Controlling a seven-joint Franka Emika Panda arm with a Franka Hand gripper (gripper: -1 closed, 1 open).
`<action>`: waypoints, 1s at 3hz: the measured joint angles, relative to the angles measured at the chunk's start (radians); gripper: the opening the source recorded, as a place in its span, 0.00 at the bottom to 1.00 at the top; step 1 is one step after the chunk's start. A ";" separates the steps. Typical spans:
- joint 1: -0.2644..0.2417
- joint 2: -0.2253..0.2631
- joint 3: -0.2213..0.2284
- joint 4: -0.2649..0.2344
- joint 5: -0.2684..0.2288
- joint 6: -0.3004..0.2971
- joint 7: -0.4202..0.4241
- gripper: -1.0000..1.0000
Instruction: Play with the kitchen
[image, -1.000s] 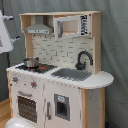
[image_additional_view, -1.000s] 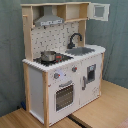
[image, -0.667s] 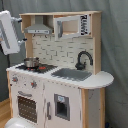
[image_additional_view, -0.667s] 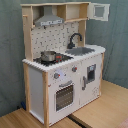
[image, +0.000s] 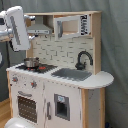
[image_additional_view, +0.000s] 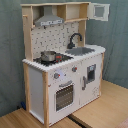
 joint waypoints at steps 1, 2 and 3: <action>0.000 0.002 -0.008 -0.002 0.000 0.010 0.000 0.00; -0.001 0.013 -0.054 -0.015 -0.003 0.092 -0.002 0.00; -0.001 0.016 -0.092 -0.019 -0.003 0.190 -0.010 0.00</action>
